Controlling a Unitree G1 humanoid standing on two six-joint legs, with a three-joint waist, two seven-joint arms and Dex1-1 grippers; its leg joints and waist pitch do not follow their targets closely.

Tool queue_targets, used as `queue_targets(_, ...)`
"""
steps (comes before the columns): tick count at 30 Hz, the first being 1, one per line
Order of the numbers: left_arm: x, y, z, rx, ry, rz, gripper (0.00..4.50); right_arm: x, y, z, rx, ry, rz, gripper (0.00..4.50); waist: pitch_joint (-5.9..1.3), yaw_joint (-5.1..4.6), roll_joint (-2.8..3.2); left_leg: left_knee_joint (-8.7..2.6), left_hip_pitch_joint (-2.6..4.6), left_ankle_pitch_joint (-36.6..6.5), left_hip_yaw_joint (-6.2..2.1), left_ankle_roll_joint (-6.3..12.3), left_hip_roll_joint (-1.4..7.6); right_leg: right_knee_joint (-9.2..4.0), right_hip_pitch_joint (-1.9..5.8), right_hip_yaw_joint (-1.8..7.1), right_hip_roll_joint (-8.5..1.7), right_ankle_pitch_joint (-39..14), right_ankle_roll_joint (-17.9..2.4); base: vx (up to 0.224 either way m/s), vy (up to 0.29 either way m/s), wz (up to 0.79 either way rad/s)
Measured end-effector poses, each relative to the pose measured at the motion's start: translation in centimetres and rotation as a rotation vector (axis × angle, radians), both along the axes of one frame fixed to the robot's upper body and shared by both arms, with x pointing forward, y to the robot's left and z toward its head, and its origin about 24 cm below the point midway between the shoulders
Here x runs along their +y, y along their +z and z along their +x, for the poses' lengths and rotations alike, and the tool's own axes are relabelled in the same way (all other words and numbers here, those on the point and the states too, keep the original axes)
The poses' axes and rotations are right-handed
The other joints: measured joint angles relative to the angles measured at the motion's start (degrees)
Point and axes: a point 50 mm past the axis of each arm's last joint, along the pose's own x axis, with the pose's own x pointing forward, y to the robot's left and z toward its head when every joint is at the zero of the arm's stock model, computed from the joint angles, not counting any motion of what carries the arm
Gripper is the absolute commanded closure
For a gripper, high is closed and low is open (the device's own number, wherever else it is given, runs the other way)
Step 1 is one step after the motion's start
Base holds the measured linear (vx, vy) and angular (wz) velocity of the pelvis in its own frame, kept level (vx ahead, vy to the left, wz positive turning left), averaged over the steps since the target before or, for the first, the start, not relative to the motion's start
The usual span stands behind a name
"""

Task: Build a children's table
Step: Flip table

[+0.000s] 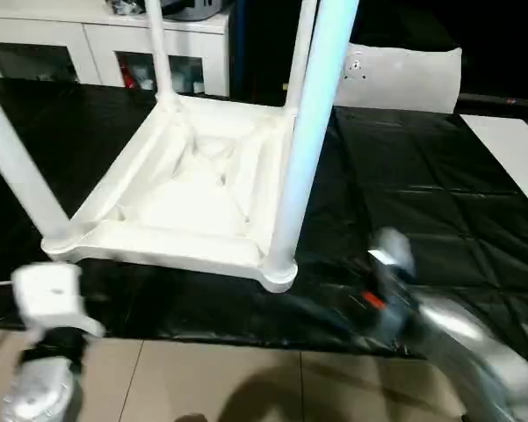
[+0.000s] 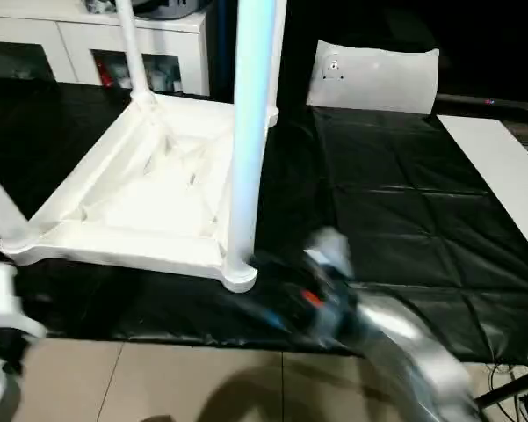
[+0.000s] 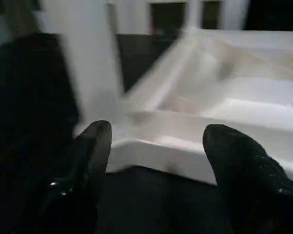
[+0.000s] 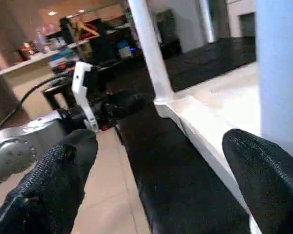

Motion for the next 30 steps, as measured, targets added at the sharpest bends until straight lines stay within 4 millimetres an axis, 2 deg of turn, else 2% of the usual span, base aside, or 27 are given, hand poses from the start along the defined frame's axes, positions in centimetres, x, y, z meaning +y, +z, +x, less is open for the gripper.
queue_targets(3,0.3,0.1,-0.1,-0.014,0.031,0.003,0.59,1.2,-0.4,0.1,-0.001,0.011,-0.013,0.00,-0.14,0.70,-0.13,-0.25,-0.37,0.00,0.07,0.05,0.00,0.07,-0.46,0.00,0.00,-0.06,-0.28,0.058,-0.011,0.02)
queue_targets(6,0.4,0.4,-0.1,-0.041,0.047,0.001,0.59,2.7,-1.0,0.9,-0.024,-0.028,-0.044,0.00,-0.28,0.75,-0.24,-0.18,-0.97,0.16,0.10,0.22,0.04,0.46,-1.22,0.01,0.01,-0.15,-0.43,0.018,-0.003,0.00)
queue_targets(11,0.0,0.9,0.5,-0.073,-0.027,-0.026,0.12,3.2,-1.9,1.8,-0.026,-0.180,-0.085,0.00,-0.31,1.29,-0.29,-0.12,-0.83,0.21,0.15,-0.32,0.10,0.92,-1.30,0.04,0.00,-0.23,-0.59,0.000,0.000,0.00)
queue_targets(14,0.2,1.0,0.8,-0.054,-0.076,-0.011,0.02,2.0,-2.0,2.3,-0.019,-0.289,-0.102,0.00,-0.25,1.56,-0.18,-0.13,-0.63,0.28,0.18,-0.42,0.10,0.91,-1.13,0.08,-0.01,-0.20,-0.38,0.000,0.000,0.00)
queue_targets(17,0.4,0.7,1.0,-0.036,-0.095,-0.027,0.02,0.0,-1.9,2.7,-0.019,-0.396,-0.110,0.00,-0.19,1.54,-0.10,-0.15,-0.02,0.28,0.22,-0.42,0.10,0.90,-0.75,0.14,-0.01,-0.20,-0.36,0.000,0.000,0.00)
queue_targets(20,0.5,0.6,1.4,-0.009,-0.169,-0.049,0.02,-1.9,-1.6,2.8,-0.040,-0.492,-0.121,0.00,-0.19,1.51,-0.10,-0.19,-0.02,0.28,0.22,-0.43,0.10,0.91,-0.75,0.14,-0.01,-0.19,-0.35,0.000,0.000,0.00)
queue_targets(25,0.6,0.9,2.6,0.017,-0.288,-0.080,0.02,-4.9,-1.2,3.4,-0.073,-0.649,-0.162,0.00,-0.12,1.42,0.26,-0.25,-0.10,0.30,0.28,-0.45,0.09,0.92,-0.81,0.18,0.00,-0.21,-0.32,0.000,0.000,0.00)
queue_targets(30,0.0,0.9,3.9,0.029,-0.382,-0.122,0.02,-4.8,-1.3,3.4,-0.082,-0.645,-0.183,0.00,-0.13,1.09,0.37,-0.35,-0.22,0.36,0.32,-0.52,0.11,0.98,-0.88,0.21,0.03,-0.19,-0.66,0.000,0.000,0.00)
